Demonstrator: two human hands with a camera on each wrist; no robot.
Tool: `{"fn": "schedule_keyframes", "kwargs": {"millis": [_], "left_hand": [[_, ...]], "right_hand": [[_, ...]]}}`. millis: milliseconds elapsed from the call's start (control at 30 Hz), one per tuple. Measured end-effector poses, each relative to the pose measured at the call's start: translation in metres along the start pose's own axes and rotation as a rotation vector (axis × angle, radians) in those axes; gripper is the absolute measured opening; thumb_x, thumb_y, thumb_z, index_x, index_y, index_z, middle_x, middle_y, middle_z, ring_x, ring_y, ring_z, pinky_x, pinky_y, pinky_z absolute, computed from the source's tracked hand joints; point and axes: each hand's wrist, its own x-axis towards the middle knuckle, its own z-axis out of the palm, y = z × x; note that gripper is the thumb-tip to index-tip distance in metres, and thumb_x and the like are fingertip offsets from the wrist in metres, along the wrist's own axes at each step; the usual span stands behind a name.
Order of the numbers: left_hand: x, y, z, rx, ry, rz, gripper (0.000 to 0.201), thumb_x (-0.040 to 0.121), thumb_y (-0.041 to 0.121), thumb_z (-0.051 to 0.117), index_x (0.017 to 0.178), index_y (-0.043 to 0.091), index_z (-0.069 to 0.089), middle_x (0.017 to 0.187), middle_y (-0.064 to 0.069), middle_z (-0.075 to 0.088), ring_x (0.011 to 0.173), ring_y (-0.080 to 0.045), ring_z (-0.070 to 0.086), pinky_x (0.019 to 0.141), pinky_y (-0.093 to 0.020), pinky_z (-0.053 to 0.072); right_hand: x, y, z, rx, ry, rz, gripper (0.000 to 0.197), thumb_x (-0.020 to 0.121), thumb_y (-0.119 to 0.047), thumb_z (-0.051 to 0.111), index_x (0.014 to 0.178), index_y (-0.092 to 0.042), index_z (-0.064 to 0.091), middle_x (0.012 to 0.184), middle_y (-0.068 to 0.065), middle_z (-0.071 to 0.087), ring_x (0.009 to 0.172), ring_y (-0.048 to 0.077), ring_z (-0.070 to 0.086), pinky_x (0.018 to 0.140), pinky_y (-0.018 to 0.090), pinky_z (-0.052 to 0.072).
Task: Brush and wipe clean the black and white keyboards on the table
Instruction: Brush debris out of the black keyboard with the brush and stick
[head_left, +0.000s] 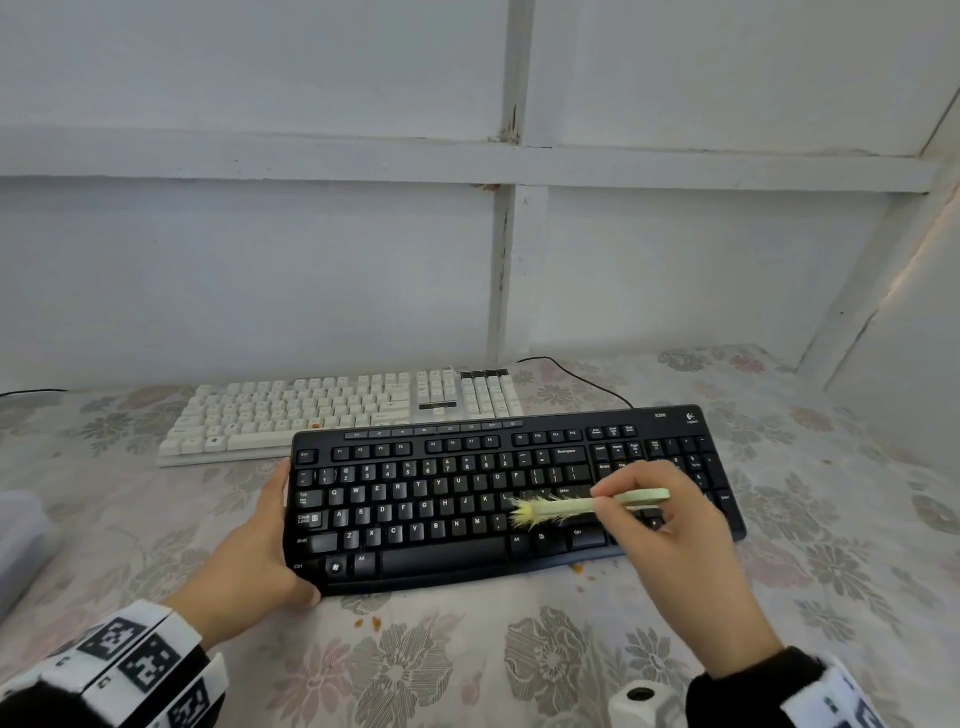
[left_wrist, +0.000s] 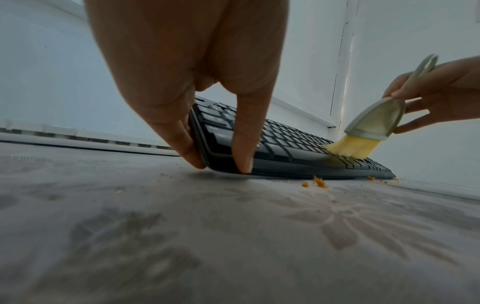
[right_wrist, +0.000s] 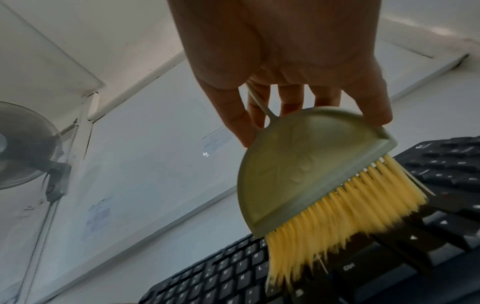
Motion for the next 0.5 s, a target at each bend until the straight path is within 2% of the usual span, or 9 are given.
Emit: {"fn": "schedule_keyframes", "kwargs": {"millis": [133,200,267,367,500], "left_hand": [[0.000,0.000,0.001,-0.001,0.002,0.003,0.120,0.058,-0.013,0.069,0.109,0.071,0.000,0.094,-0.004,0.064,0.082,-0.022,0.065,0.074,-0.038,0.054],[0.000,-0.001,0.001,-0.002,-0.002,0.001,0.121,0.058,-0.013,0.070,0.108,0.073,0.000,0.095,-0.005,0.064,0.082,-0.023,0.065,0.074,-0.040,0.055],[0.000,-0.002,0.000,-0.010,-0.004,-0.002,0.122,0.058,-0.013,0.069,0.107,0.075,0.001,0.096,-0.004,0.064,0.083,-0.025,0.065,0.075,-0.041,0.055],[0.000,-0.002,0.001,-0.015,-0.003,-0.002,0.122,0.058,-0.013,0.070,0.106,0.076,0.001,0.096,-0.006,0.064,0.082,-0.026,0.065,0.074,-0.043,0.056],[0.002,-0.003,0.001,-0.004,-0.006,-0.007,0.122,0.058,-0.013,0.070,0.109,0.074,0.001,0.094,-0.008,0.064,0.079,-0.027,0.066,0.072,-0.043,0.056]], "right_hand": [[0.001,-0.003,-0.012,0.139,-0.019,0.000,0.027,0.081,-0.002,0.066,0.075,-0.029,0.067,0.086,-0.010,0.062,0.081,0.006,0.058,0.069,0.012,0.044],[0.000,-0.001,-0.012,0.092,-0.060,-0.015,0.027,0.082,-0.004,0.066,0.073,-0.030,0.066,0.087,-0.010,0.060,0.083,0.006,0.058,0.071,0.010,0.044],[0.003,0.005,-0.016,0.009,-0.023,-0.021,0.027,0.083,-0.006,0.066,0.076,-0.032,0.065,0.090,-0.012,0.058,0.088,0.006,0.056,0.070,0.007,0.040],[0.007,0.011,-0.028,-0.097,0.074,-0.038,0.028,0.084,-0.008,0.064,0.080,-0.035,0.063,0.095,-0.014,0.057,0.095,0.009,0.052,0.067,0.009,0.038],[0.007,0.008,-0.031,0.010,0.030,-0.044,0.029,0.083,-0.004,0.065,0.074,-0.031,0.065,0.088,-0.009,0.059,0.085,0.007,0.056,0.067,0.010,0.041]]}}
